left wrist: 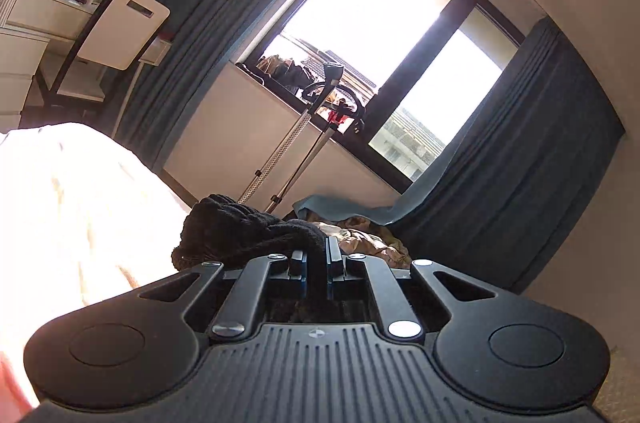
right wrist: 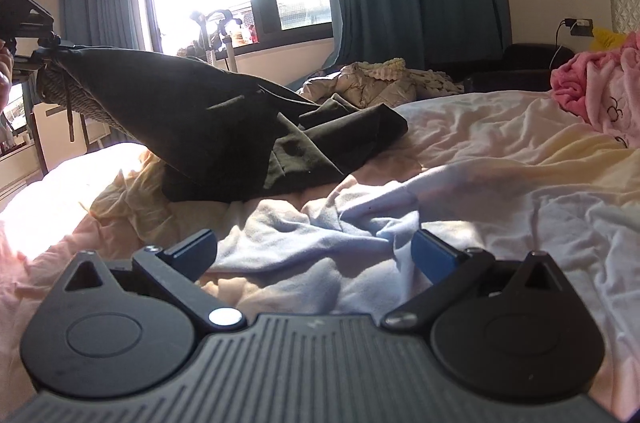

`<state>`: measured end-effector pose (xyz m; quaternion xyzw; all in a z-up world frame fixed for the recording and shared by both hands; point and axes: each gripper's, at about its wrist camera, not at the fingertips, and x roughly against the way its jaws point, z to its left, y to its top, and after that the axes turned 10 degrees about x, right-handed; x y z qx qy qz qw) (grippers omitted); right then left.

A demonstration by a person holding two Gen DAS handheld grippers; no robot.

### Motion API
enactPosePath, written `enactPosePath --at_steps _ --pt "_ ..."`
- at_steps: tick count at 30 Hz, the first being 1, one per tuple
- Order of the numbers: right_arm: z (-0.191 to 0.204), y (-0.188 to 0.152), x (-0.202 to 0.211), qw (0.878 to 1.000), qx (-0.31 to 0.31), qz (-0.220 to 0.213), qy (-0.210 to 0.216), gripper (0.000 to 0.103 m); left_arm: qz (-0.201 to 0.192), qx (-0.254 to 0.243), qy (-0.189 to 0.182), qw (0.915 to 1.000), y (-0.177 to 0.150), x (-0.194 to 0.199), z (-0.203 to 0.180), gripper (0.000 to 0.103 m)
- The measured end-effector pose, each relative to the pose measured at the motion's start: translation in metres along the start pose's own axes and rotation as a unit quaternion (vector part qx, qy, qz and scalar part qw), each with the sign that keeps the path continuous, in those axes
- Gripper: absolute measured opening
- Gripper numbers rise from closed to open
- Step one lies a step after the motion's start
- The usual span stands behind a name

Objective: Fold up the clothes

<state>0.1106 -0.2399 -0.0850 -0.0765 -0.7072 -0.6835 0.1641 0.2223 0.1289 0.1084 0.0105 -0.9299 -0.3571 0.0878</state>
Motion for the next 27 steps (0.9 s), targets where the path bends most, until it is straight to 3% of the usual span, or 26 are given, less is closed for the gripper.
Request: enactPosePath --at_steps 7,11,15,19,23,27 --pt "0.026 0.002 0.005 0.998 0.054 -0.002 0.017 0.103 -0.074 -0.010 0.002 0.9972 0.119 0.048 0.022 0.009" --pt "0.043 0.002 0.008 0.995 0.093 -0.001 0.030 0.103 -0.109 -0.026 0.041 0.9929 0.166 0.070 0.050 0.009" --pt "0.053 0.000 0.006 0.993 0.108 0.005 0.045 0.103 -0.117 -0.062 0.115 0.9846 0.174 0.056 0.105 0.009" --pt "0.054 -0.002 0.001 0.992 0.109 0.012 0.054 0.103 -0.096 0.008 0.184 0.9782 0.158 0.032 0.185 0.009" --pt "0.051 0.000 -0.003 0.994 0.096 0.011 0.052 0.103 -0.090 0.008 0.218 0.9717 0.139 0.031 0.229 0.010" --pt "0.047 0.001 -0.006 0.996 0.082 0.010 0.046 0.103 -0.078 -0.001 0.219 0.9726 0.137 0.045 0.242 0.013"
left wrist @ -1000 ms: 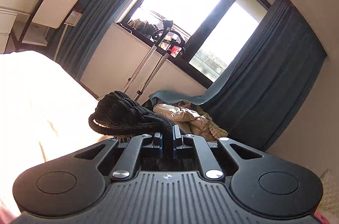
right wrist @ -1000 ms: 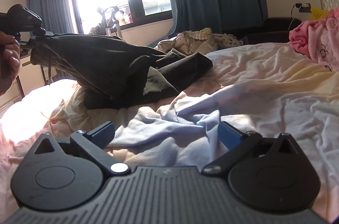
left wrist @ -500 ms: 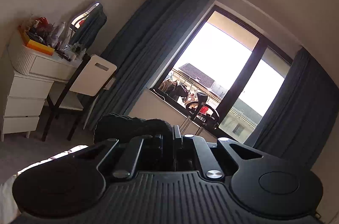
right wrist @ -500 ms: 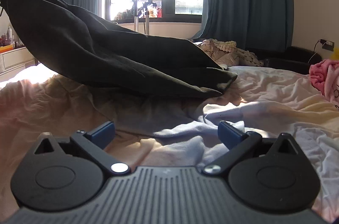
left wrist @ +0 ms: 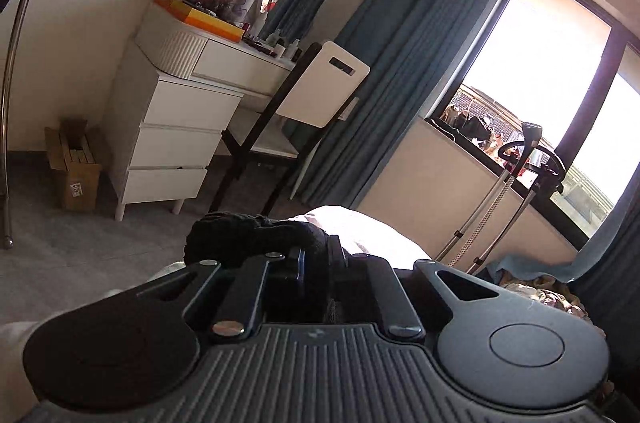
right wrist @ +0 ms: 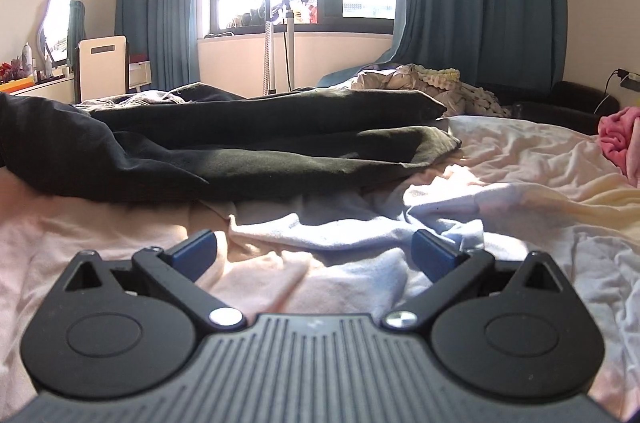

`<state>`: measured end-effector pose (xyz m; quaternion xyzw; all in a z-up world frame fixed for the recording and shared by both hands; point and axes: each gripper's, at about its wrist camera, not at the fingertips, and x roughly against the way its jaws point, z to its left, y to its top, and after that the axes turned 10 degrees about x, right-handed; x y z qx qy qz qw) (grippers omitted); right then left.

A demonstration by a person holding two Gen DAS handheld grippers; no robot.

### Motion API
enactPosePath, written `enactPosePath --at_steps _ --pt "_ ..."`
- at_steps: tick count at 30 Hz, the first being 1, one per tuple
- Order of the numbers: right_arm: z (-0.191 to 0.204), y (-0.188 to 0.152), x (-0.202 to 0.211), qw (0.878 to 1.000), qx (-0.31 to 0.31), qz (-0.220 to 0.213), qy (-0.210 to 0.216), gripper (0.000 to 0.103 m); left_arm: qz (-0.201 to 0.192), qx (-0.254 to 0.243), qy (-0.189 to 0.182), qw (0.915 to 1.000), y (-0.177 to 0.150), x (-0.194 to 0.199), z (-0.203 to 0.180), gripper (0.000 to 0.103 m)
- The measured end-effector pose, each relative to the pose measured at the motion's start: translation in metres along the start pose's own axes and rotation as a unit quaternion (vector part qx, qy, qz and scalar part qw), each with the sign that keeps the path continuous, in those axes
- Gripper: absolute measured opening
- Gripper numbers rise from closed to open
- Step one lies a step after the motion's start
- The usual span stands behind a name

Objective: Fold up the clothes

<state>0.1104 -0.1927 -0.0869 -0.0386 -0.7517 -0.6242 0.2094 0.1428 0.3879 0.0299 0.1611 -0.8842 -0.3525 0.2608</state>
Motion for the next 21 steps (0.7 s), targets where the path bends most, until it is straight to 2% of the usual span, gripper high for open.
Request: enactPosePath --at_steps 3,4,5,6,7,11,13,17,21 --pt "-0.004 0.000 0.001 1.000 -0.019 0.000 -0.002 0.103 0.009 -0.021 0.004 0.9997 -0.001 0.022 0.007 0.023" --pt "-0.006 0.000 0.001 1.000 -0.024 -0.001 -0.004 0.103 0.010 -0.022 0.005 0.9997 -0.002 0.032 0.009 0.029" --pt "-0.007 0.000 0.002 1.000 -0.029 -0.001 -0.005 0.103 0.010 -0.026 0.006 0.9996 -0.003 0.041 0.010 0.044" --pt "-0.009 0.001 0.005 0.999 -0.035 -0.004 -0.007 0.103 0.008 -0.034 0.007 0.9994 -0.006 0.051 0.010 0.054" --pt "-0.011 0.002 0.007 0.999 -0.041 -0.007 -0.009 0.103 0.005 -0.044 0.006 0.9990 -0.010 0.063 0.010 0.069" --pt "-0.019 0.002 0.017 0.998 -0.059 -0.012 -0.019 0.103 0.003 -0.097 -0.020 0.9950 -0.041 0.110 0.003 0.072" --pt "-0.023 0.003 0.021 0.997 -0.067 -0.014 -0.024 0.103 0.021 -0.128 -0.043 0.9906 -0.065 0.127 -0.011 0.072" --pt "-0.032 0.006 0.032 0.996 -0.082 -0.012 -0.039 0.103 0.055 -0.193 -0.116 0.9726 -0.113 0.151 -0.056 0.072" --pt "-0.042 0.011 0.045 0.995 -0.057 0.014 -0.086 0.103 0.078 -0.229 -0.180 0.9533 -0.157 0.161 -0.107 0.072"
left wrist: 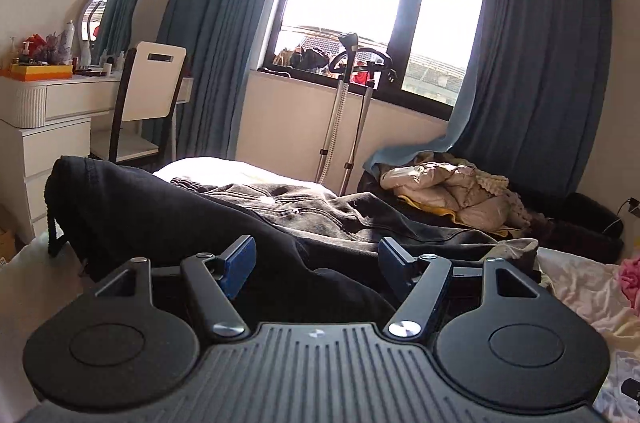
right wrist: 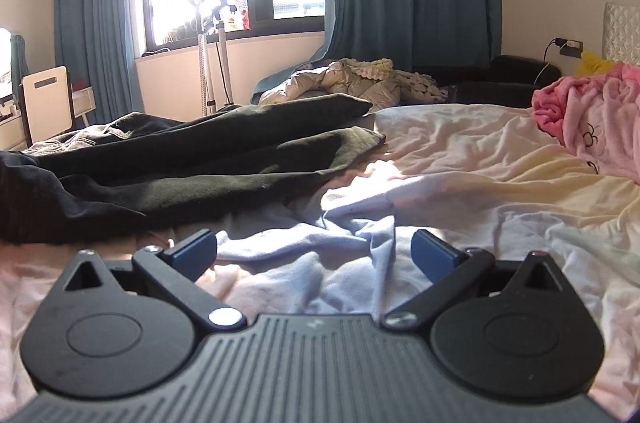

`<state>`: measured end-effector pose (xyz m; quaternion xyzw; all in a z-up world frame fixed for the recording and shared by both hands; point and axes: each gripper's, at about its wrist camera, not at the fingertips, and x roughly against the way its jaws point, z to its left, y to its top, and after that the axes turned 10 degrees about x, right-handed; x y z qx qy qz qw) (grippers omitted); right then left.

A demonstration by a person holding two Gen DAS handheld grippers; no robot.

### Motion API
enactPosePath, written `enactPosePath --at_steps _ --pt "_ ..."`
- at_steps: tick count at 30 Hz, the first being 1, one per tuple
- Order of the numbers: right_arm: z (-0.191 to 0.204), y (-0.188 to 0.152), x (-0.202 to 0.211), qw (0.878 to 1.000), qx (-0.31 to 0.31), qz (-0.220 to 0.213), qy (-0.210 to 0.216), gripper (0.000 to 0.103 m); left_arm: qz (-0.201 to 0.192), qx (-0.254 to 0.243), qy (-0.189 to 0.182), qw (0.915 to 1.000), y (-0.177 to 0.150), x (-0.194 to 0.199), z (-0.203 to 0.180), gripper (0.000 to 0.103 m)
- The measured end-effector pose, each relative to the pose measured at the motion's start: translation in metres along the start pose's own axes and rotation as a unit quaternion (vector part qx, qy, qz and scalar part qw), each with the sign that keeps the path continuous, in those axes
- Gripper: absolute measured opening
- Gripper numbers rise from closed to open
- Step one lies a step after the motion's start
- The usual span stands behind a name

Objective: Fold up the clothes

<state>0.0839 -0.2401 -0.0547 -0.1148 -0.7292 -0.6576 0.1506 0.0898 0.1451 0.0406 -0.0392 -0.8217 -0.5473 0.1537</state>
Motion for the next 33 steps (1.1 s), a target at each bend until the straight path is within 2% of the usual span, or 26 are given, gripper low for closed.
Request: enactPosePath --at_steps 4,7,11,13,18,19,22,25,28,30,31,32,33 --pt "-0.024 0.005 0.011 0.999 -0.037 0.002 -0.010 0.103 0.017 -0.060 -0.032 0.9976 -0.025 -0.028 -0.061 0.072" --pt "-0.032 0.008 0.013 0.999 -0.036 0.016 -0.030 0.103 0.039 -0.104 -0.061 0.9919 -0.051 -0.051 -0.103 0.072" --pt "-0.041 0.008 0.011 0.998 -0.046 0.028 -0.026 0.103 0.083 -0.173 -0.102 0.9760 -0.088 -0.083 -0.150 0.077" --pt "-0.045 0.008 0.008 0.997 -0.062 0.031 -0.013 0.103 0.100 -0.210 -0.108 0.9665 -0.106 -0.098 -0.169 0.077" --pt "-0.057 0.005 -0.001 0.994 -0.105 0.033 0.005 0.103 0.125 -0.322 -0.099 0.9333 -0.153 -0.138 -0.208 0.082" --pt "-0.059 0.004 -0.003 0.993 -0.111 0.034 0.004 0.103 0.123 -0.340 -0.099 0.9273 -0.160 -0.145 -0.214 0.085" --pt "-0.067 0.000 -0.006 0.990 -0.138 0.039 0.007 0.103 0.116 -0.387 -0.075 0.9118 -0.177 -0.172 -0.229 0.087" --pt "-0.075 -0.005 -0.012 0.984 -0.169 0.046 0.015 0.103 0.121 -0.400 -0.038 0.9076 -0.189 -0.201 -0.238 0.087" --pt "-0.081 -0.010 -0.017 0.980 -0.193 0.047 0.014 0.103 0.121 -0.387 -0.004 0.9142 -0.196 -0.222 -0.243 0.088" --pt "-0.084 -0.014 -0.022 0.977 -0.206 0.050 0.012 0.103 0.113 -0.369 0.005 0.9225 -0.197 -0.229 -0.245 0.079" --pt "-0.086 -0.015 -0.024 0.976 -0.211 0.053 0.012 0.103 0.114 -0.361 0.004 0.9254 -0.196 -0.231 -0.246 0.062" --pt "-0.087 -0.017 -0.026 0.975 -0.214 0.055 0.012 0.103 0.118 -0.354 0.002 0.9276 -0.195 -0.233 -0.247 0.030" --pt "-0.087 -0.019 -0.029 0.974 -0.218 0.058 0.012 0.103 0.121 -0.352 -0.001 0.9283 -0.193 -0.234 -0.248 0.019"
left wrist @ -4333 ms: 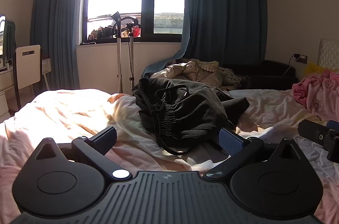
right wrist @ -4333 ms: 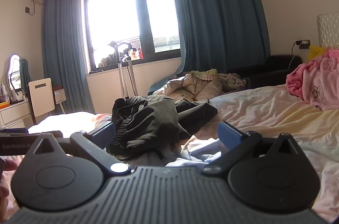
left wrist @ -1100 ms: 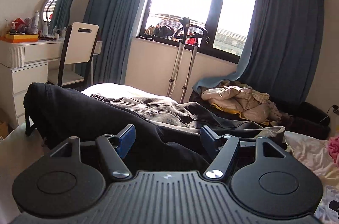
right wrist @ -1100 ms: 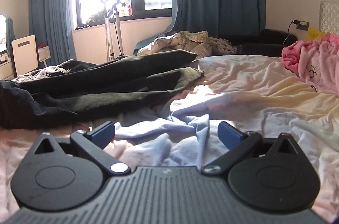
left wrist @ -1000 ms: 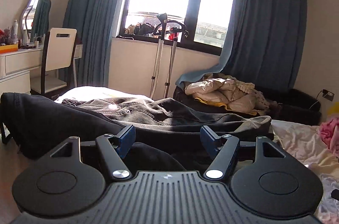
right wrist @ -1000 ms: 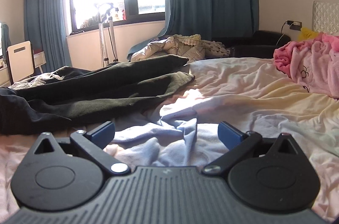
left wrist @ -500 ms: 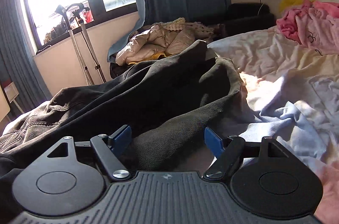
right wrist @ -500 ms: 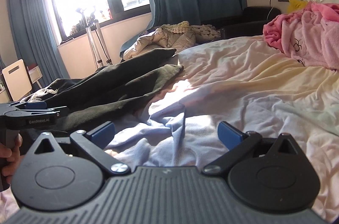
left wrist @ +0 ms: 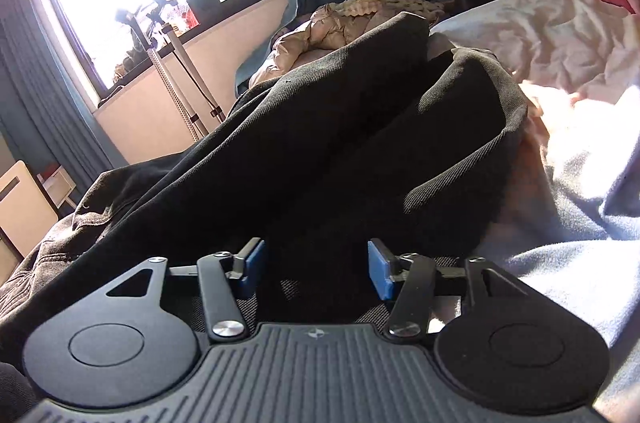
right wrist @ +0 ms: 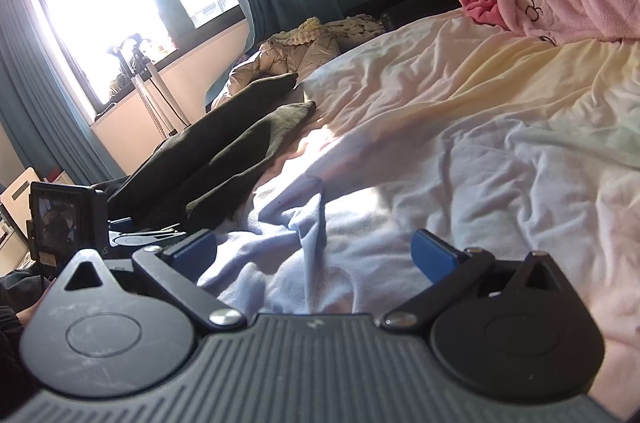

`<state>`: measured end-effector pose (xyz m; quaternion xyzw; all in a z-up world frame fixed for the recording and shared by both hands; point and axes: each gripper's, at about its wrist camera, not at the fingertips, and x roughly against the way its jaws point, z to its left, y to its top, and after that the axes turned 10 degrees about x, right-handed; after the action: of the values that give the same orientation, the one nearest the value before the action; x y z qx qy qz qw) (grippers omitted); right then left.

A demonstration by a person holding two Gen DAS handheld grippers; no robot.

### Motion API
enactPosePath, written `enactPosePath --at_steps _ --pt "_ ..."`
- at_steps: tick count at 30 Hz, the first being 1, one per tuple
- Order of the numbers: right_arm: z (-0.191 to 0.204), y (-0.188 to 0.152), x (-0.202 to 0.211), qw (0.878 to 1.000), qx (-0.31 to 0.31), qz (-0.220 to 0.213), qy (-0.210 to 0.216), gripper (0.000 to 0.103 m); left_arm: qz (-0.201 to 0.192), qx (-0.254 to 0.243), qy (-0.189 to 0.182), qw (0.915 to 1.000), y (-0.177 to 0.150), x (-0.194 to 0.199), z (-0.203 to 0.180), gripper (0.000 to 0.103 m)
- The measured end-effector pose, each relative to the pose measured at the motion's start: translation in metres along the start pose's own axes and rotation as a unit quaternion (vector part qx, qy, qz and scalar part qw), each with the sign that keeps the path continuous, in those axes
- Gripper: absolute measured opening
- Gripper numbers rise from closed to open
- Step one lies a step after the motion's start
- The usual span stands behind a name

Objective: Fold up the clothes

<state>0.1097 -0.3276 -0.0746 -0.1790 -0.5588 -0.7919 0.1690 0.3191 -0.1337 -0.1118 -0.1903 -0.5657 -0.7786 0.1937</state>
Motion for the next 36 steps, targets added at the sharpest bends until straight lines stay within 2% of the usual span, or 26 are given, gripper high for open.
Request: enactPosePath --at_steps 2,4,8,13,17,22,27,28,30,31,32,34,36 --pt "-0.001 -0.002 -0.005 1.000 -0.003 0.006 0.002 0.103 -0.004 -0.004 -0.009 0.9999 0.006 0.004 0.001 0.006" --pt "0.000 -0.003 -0.008 1.000 -0.003 0.009 0.003 0.103 -0.018 0.000 -0.019 0.9997 0.012 0.016 0.007 0.005" --pt "0.003 -0.004 -0.009 1.000 0.007 0.008 0.004 0.103 -0.043 0.066 -0.076 0.9940 0.023 0.062 0.039 0.004" --pt "0.009 -0.005 -0.006 1.000 0.017 0.008 0.011 0.103 -0.070 0.137 -0.144 0.9775 0.017 0.134 0.081 0.002" --pt "0.014 -0.004 -0.001 1.000 0.026 0.005 0.018 0.103 -0.088 0.189 -0.170 0.9632 -0.004 0.177 0.109 0.000" --pt "0.017 -0.005 0.002 0.999 0.024 0.008 0.022 0.103 -0.056 0.204 -0.149 0.9659 -0.040 0.180 0.125 0.000" --pt "0.018 -0.006 0.005 1.000 0.023 0.015 0.015 0.103 -0.029 0.167 -0.143 0.9752 -0.056 0.172 0.112 0.003" --pt "0.018 -0.006 0.006 1.000 0.024 0.015 0.012 0.103 -0.025 0.159 -0.144 0.9763 -0.055 0.169 0.107 0.006" --pt "0.017 -0.005 0.006 1.000 0.024 0.016 0.007 0.103 -0.027 0.138 -0.150 0.9786 -0.050 0.161 0.094 0.023" --pt "0.016 -0.005 0.006 1.000 0.023 0.017 0.005 0.103 -0.030 0.125 -0.154 0.9797 -0.046 0.156 0.086 0.048" --pt "0.015 -0.005 0.005 1.000 0.021 0.018 0.003 0.103 -0.034 0.111 -0.158 0.9807 -0.041 0.151 0.077 0.061" --pt "0.014 -0.003 0.005 1.000 0.018 0.017 0.004 0.103 -0.042 0.082 -0.165 0.9819 -0.031 0.140 0.059 0.061" --pt "0.013 -0.002 0.005 1.000 0.018 0.015 0.003 0.103 -0.037 0.033 -0.155 0.9867 -0.021 0.121 0.031 0.060"
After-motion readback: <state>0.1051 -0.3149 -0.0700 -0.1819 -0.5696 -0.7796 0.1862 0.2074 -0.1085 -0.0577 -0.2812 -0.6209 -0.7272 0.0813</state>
